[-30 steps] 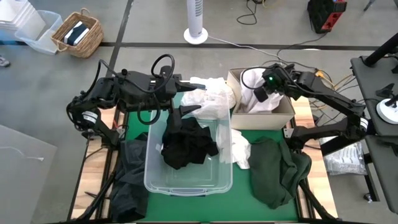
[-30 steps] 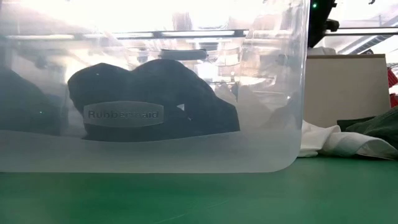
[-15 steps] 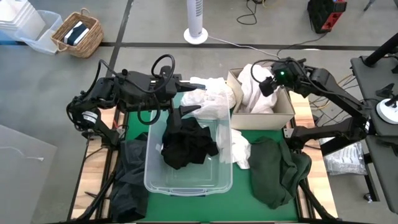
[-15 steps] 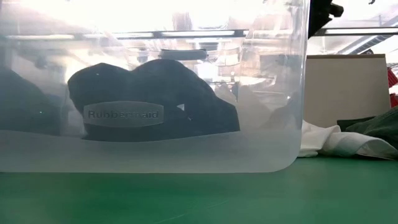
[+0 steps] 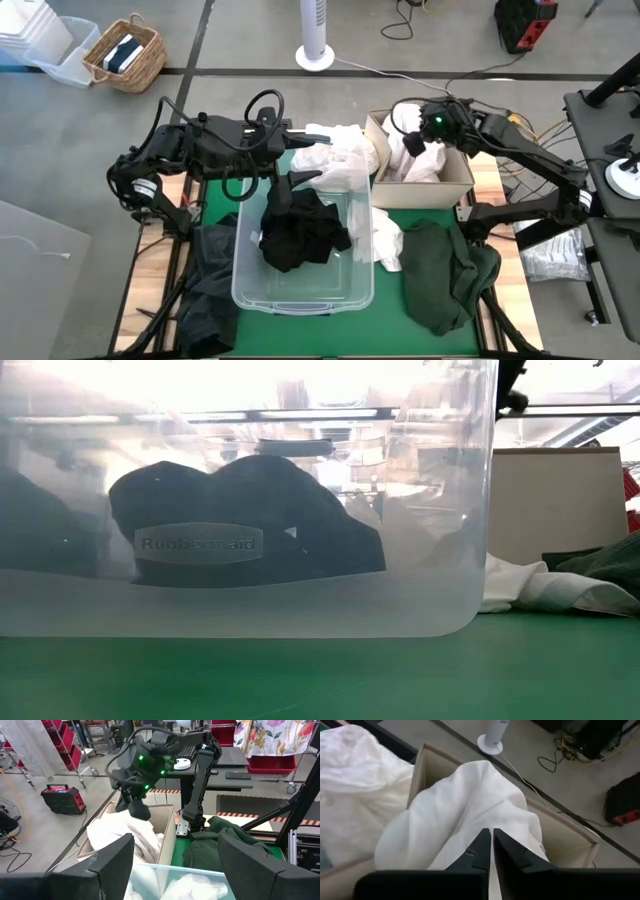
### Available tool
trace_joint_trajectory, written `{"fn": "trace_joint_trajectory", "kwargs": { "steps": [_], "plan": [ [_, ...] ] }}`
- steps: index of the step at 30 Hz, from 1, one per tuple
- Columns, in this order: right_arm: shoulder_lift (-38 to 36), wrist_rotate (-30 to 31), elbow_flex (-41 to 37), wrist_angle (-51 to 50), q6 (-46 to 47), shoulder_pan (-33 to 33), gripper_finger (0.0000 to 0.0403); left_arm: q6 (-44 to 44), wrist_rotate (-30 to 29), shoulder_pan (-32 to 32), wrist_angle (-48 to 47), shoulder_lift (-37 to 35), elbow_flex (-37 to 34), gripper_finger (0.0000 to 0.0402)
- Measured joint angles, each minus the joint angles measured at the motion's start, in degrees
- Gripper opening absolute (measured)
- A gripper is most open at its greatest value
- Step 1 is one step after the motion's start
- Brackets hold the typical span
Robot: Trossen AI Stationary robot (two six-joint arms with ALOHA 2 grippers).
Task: Sort clothes
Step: Put the white polo shirt into the laundry organizer
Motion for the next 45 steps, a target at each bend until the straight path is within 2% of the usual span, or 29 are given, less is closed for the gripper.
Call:
{"fn": "trace_joint_trajectory", "kwargs": {
  "steps": [11,16,23,26,28,31,37,41,45],
  "plan": [
    [9.56,0.5,-2.76,2.42,-0.73,-5.08,0.0009,0.0,0.01,0.0,-2.66,-0.01,0.0,0.0263],
    [11.17,-1.77,-4.87,-1.81,-0.79,-5.06,0.0009,0.0,0.0,0.0,-2.68,-0.01,0.0,0.0263],
    [7.81,-10.62,-9.6,-9.08,0.3,-4.94,0.0009,-0.17,0.0,0.0,-3.27,-0.01,0.0,0.0263],
    [4.55,-11.01,-10.96,-12.18,1.69,-4.91,0.0009,-0.2,0.02,0.0,-3.27,-0.01,0.0,0.0263],
    [1.6,-8.87,-11.3,-12.38,2.71,-4.9,0.0009,-0.18,0.0,0.0,-3.25,-0.01,0.0,0.0263],
    [-3.24,-4.44,-11.25,-7.76,3.5,-4.35,0.0009,0.05,0.01,-0.02,-2.95,-0.01,0.0,0.0263],
    [-9.12,-5.91,-10.13,5.6,0.87,-4.27,0.0009,0.42,0.02,-0.04,-2.02,-0.01,0.0,0.0263],
    [-8.03,-6.93,-10.33,12.34,-0.33,-4.29,0.0009,0.44,0.0,-0.04,-1.97,-0.01,0.0,0.0263],
    [-3.01,-7.25,-10.33,15.38,-1.02,-4.3,0.0009,0.46,0.0,-0.04,-1.85,-0.01,0.0,0.0263]
  ]
}}
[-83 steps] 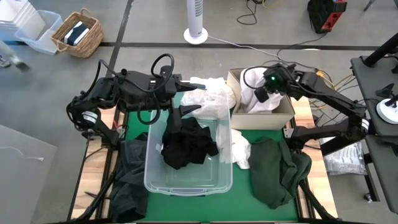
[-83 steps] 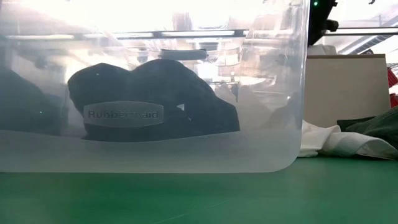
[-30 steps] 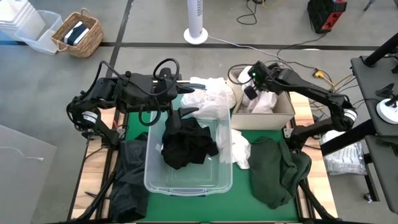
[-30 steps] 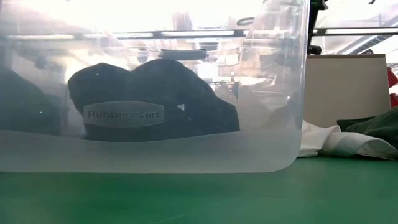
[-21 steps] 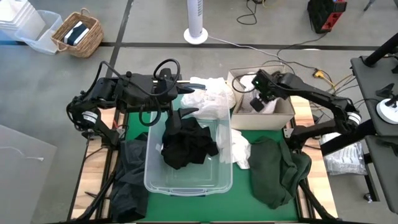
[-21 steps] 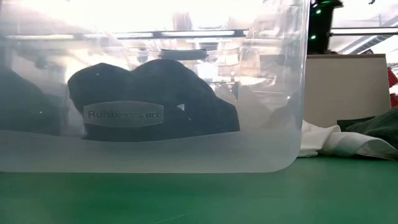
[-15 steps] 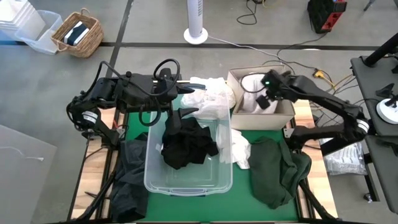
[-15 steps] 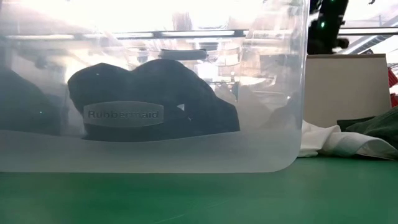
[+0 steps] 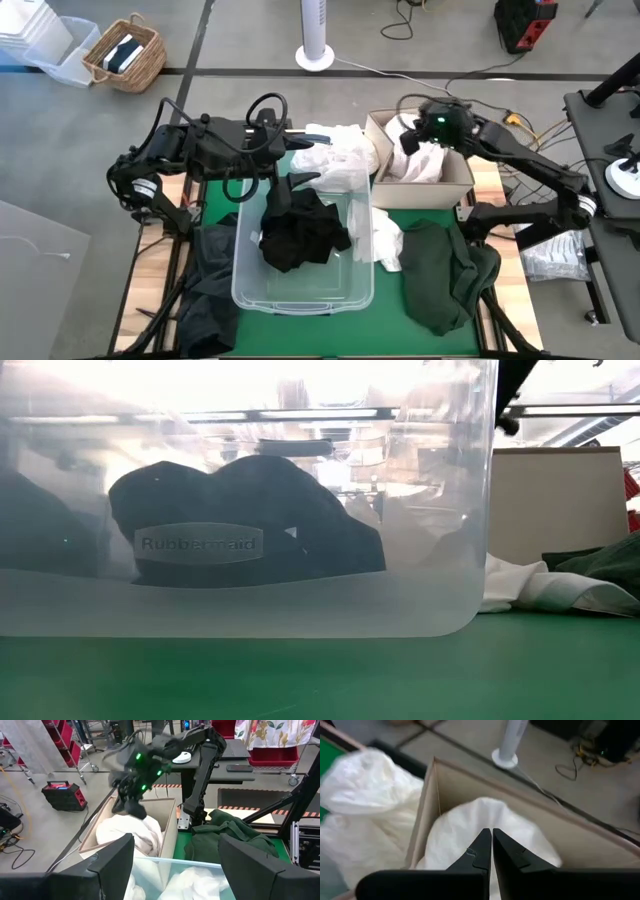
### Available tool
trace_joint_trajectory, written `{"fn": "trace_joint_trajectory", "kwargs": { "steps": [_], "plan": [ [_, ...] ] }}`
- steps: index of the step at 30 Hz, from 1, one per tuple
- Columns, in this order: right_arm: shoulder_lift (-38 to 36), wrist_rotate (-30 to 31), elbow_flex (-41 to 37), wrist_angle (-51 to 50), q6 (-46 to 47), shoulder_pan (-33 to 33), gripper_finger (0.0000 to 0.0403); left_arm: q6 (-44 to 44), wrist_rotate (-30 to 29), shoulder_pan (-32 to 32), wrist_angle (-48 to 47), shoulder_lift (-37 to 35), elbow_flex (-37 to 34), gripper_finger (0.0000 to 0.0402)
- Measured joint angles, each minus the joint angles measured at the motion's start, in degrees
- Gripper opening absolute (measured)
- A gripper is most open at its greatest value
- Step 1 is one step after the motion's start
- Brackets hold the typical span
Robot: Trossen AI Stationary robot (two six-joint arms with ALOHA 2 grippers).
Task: Sort clothes
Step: Put the white polo shirt into the laundry organizer
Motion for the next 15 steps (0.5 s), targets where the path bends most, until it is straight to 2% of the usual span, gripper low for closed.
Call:
{"fn": "trace_joint_trajectory", "kwargs": {
  "steps": [4,7,15],
  "plan": [
    [6.5,0.48,-0.04,-0.29,-1.42,-1.25,0.0009,0.0,0.0,0.0,-0.02,0.0,0.0,0.0263],
    [10.41,5.31,-0.11,-1.72,-3.04,-2.48,0.0009,0.0,0.0,0.02,-0.06,0.0,0.0,0.0263],
    [13.07,5.65,-0.04,-2.73,-3.85,-3.73,0.0009,0.0,0.0,0.05,-0.31,0.0,0.0,0.0263]
  ]
}}
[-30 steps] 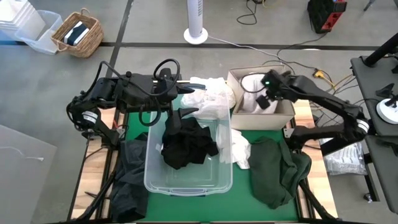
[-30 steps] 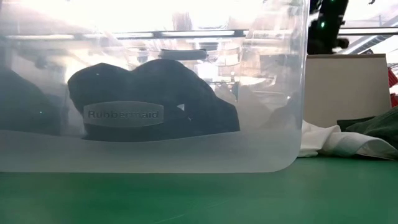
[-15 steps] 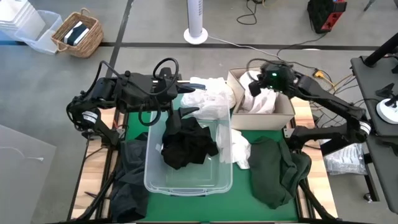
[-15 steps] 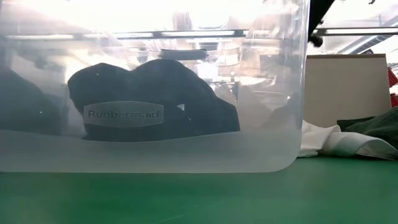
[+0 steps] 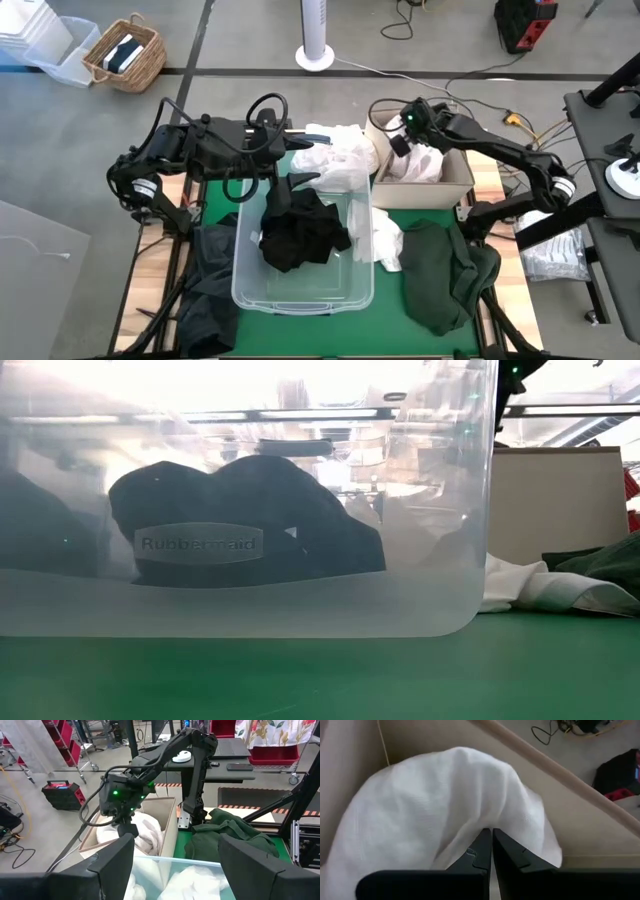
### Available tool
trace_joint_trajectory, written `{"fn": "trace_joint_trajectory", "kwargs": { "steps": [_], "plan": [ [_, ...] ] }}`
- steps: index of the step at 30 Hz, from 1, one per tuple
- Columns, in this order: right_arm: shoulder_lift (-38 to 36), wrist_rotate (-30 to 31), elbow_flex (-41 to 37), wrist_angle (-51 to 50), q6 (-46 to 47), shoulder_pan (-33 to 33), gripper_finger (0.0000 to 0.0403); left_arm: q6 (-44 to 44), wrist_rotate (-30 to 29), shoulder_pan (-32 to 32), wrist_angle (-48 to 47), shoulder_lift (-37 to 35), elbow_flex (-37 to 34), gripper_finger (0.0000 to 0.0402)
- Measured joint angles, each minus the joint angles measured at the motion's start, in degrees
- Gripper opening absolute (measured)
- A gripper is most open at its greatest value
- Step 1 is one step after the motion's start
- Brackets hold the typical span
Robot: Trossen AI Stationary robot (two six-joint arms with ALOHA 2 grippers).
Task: Sort clothes
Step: Put the white polo shirt into the laundry organizer, then put the dark green shirt into the transparent bin
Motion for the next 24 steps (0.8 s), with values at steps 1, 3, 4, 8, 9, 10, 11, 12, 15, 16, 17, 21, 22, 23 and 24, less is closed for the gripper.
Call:
{"fn": "trace_joint_trajectory", "kwargs": {
  "steps": [1,3,4,8,9,10,11,12,15,16,17,21,22,23,24],
  "plan": [
    [-0.27,-0.02,0.31,-0.86,-0.21,0.01,0.0009,0.0,0.0,0.0,-0.15,0.0,0.0,0.0263],
    [-1.7,0.18,1.24,-2.58,-0.34,0.41,0.0009,0.0,-0.04,0.0,-1.31,0.0,0.0,0.0263],
    [-2.91,0.56,1.85,-3.29,-0.26,0.9,0.0009,0.0,-0.09,-0.03,-1.85,0.0,-0.13,0.0263],
    [-9.24,0.58,3.41,-3.34,-0.34,3.44,0.0009,-0.02,-1.87,-1.32,-4.73,0.0,-1.27,0.0263],
    [-10.91,0.58,3.73,-3.28,-0.34,4.26,0.0009,-0.02,-3.45,-2.16,-4.95,0.0,-1.72,0.0263],
    [-12.63,0.58,3.92,-3.24,-0.34,5.07,0.0009,0.01,-5.41,-3.14,-5.03,0.0,-2.22,0.0263],
    [-14.41,0.57,4.02,-3.33,-0.34,5.88,0.0009,0.2,-7.5,-4.25,-4.99,-0.01,-2.65,0.0263],
    [-16.15,0.57,4.03,-3.33,-0.34,6.73,0.0009,0.59,-9.65,-5.55,-4.98,-0.09,-3.06,0.0263],
    [-20.41,0.07,3.68,-3.46,-0.17,10.06,0.0009,2.09,-14.75,-9.31,-5.03,-0.78,-5.12,0.0263],
    [-21.44,-0.64,3.52,-3.73,0.06,11.32,0.0009,2.15,-16.23,-10.39,-5.02,-1.14,-6.0,0.0263],
    [-22.37,-1.6,3.34,-3.7,0.2,12.56,0.0009,2.13,-17.61,-11.43,-4.87,-1.6,-7.08,0.0263],
    [-24.52,-5.85,3.03,-3.73,1.35,17.71,0.0009,0.19,-22.8,-14.15,-4.01,-4.37,-13.84,0.0263],
    [-24.72,-6.19,3.03,-3.71,1.81,19.19,0.0009,-1.04,-23.82,-14.62,-3.93,-5.34,-15.83,0.0263],
    [-24.84,-6.59,3.02,-3.77,2.17,20.65,0.0009,-2.39,-24.66,-15.08,-3.82,-6.49,-17.93,0.0263],
    [-24.83,-7.13,3.01,-3.81,2.27,22.16,0.0009,-3.79,-25.53,-15.63,-3.76,-7.87,-20.25,0.0263]
  ]
}}
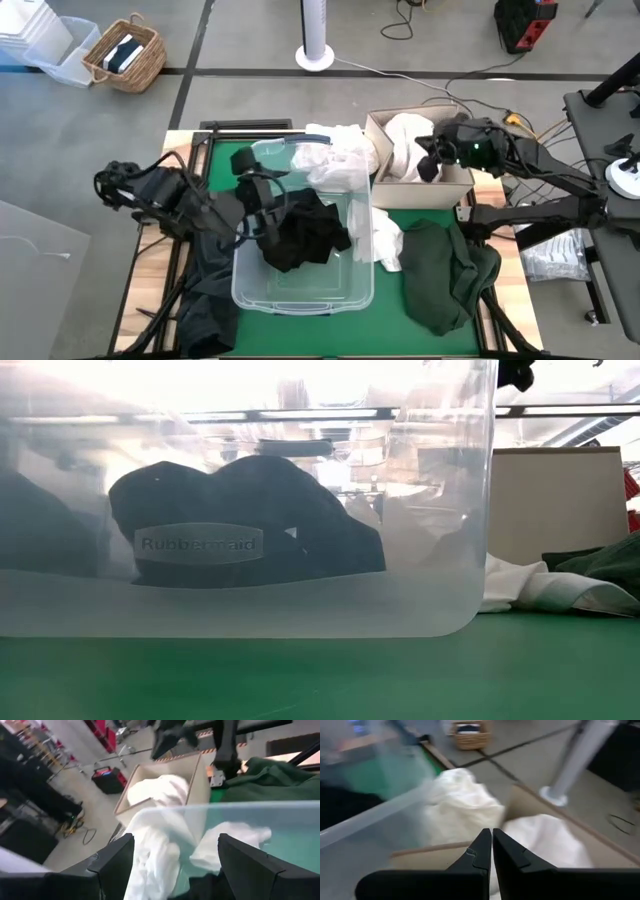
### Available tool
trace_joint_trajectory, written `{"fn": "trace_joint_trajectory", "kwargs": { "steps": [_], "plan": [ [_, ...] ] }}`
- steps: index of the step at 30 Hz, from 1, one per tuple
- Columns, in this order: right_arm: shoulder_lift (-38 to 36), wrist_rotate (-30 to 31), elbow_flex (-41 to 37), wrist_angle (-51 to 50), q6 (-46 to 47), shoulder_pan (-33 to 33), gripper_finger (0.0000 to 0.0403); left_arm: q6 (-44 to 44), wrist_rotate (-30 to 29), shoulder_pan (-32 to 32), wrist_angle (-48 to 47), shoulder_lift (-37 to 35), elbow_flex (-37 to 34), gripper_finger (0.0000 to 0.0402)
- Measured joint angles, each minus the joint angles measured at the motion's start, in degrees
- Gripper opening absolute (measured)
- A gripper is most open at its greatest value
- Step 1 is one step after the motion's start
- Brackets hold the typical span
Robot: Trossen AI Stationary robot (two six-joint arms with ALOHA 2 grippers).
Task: Sort clothes
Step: Put the dark green shirt into the transparent bin
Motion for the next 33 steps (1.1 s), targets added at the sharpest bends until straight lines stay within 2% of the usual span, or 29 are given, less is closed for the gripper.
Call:
{"fn": "trace_joint_trajectory", "kwargs": {
  "steps": [8,14,16,20,24,33],
  "plan": [
    [0.48,-0.43,0.45,-0.38,0.28,13.22,0.0009,-14.07,-7.82,-7.07,2.77,-11.16,-17.81,0.0263],
    [0.89,-0.54,0.63,-0.68,0.95,23.42,0.0009,-17.95,-8.28,-16.11,9.26,-13.96,-26.05,0.0263],
    [0.93,-1.67,0.63,-0.68,2.05,26.92,0.0009,-18.87,-9.49,-18.87,9.8,-13.52,-27.01,0.0263],
    [1.79,-4.47,0.63,-0.9,4.39,33.99,0.0009,-20.99,-15.83,-22.95,9.19,-13.05,-27.11,0.0263],
    [4.19,-6.06,0.63,-3.39,8.17,41.13,0.0009,-21.75,-19.47,-25.21,8.58,-13.04,-27.11,0.0263],
    [13.87,-9.58,0.63,-20.0,28.96,55.72,0.0009,-21.95,-21.09,-25.92,7.37,-13.13,-27.11,0.0263]
  ]
}}
